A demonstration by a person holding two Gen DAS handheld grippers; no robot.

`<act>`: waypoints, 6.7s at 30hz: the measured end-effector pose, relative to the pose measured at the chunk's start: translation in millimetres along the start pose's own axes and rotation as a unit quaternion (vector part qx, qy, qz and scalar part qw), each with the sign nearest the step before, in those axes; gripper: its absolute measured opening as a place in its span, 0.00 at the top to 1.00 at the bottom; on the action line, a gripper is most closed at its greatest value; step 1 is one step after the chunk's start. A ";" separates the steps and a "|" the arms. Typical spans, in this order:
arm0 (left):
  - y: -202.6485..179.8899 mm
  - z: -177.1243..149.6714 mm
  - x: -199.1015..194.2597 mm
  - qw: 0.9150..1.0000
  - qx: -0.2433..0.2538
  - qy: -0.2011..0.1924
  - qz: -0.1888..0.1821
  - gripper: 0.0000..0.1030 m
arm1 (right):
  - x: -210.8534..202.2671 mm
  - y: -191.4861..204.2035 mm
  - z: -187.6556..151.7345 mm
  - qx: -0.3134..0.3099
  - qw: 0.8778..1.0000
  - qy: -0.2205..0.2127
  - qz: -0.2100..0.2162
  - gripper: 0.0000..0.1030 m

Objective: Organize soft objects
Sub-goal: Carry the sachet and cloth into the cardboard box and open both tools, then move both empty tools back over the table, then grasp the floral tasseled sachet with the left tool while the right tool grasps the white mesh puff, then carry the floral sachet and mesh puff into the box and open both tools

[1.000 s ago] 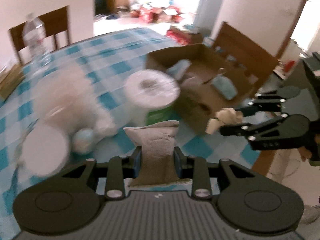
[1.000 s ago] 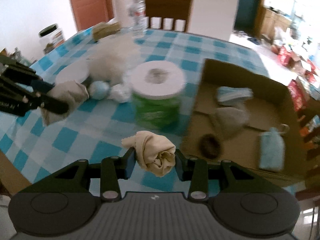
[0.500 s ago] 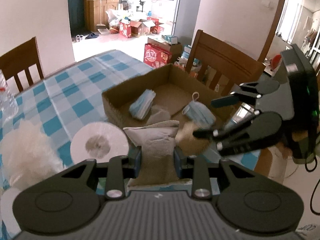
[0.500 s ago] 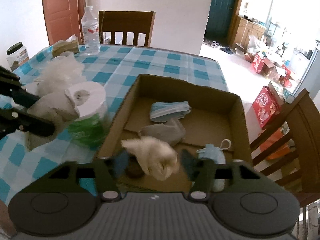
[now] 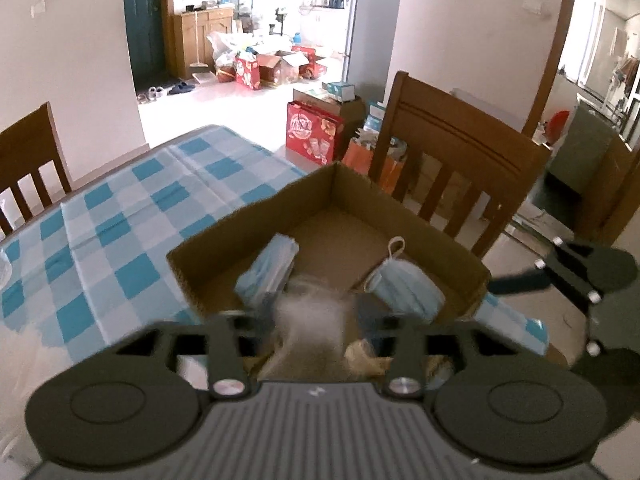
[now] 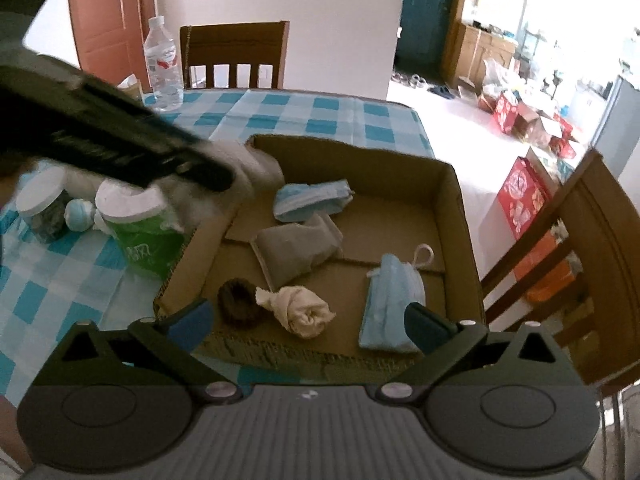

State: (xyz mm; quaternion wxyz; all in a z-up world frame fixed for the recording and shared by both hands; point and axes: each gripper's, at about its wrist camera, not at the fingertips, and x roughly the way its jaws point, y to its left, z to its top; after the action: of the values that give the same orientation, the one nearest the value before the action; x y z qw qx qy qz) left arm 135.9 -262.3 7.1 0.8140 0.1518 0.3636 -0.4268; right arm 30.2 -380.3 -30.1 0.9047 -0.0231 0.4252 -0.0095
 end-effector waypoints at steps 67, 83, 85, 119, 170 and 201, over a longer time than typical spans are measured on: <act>274.1 -207.3 -177.7 0.981 -0.033 0.072 0.179 0.03 | 65.4 268.7 151.6 -0.077 0.986 0.074 0.127 0.00; 340.5 -204.4 -96.5 0.986 0.005 0.123 0.116 0.21 | 140.8 253.9 219.4 -0.036 0.984 0.102 0.144 0.00; 344.4 -204.5 -86.9 0.986 0.010 0.129 0.108 0.24 | 146.7 254.0 222.8 -0.040 0.983 0.105 0.143 0.00; 357.9 -203.0 -62.5 0.987 -0.013 0.137 0.078 0.62 | 247.2 276.8 222.8 -0.016 0.967 0.219 0.131 0.00; 262.1 -167.0 -190.7 0.993 -0.008 0.090 0.077 0.86 | 72.6 263.6 206.7 -0.068 0.982 0.090 0.152 0.32; 27.5 -22.3 -85.0 0.995 0.081 0.057 -0.003 0.86 | -7.8 -15.0 113.5 -0.019 0.996 0.070 0.050 0.31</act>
State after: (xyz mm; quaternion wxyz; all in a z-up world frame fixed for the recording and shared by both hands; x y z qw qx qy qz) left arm 116.1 -183.9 51.3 0.7756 0.2404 0.3741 -0.4480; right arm 112.6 -391.1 48.9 0.8713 -0.0186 0.4886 0.0420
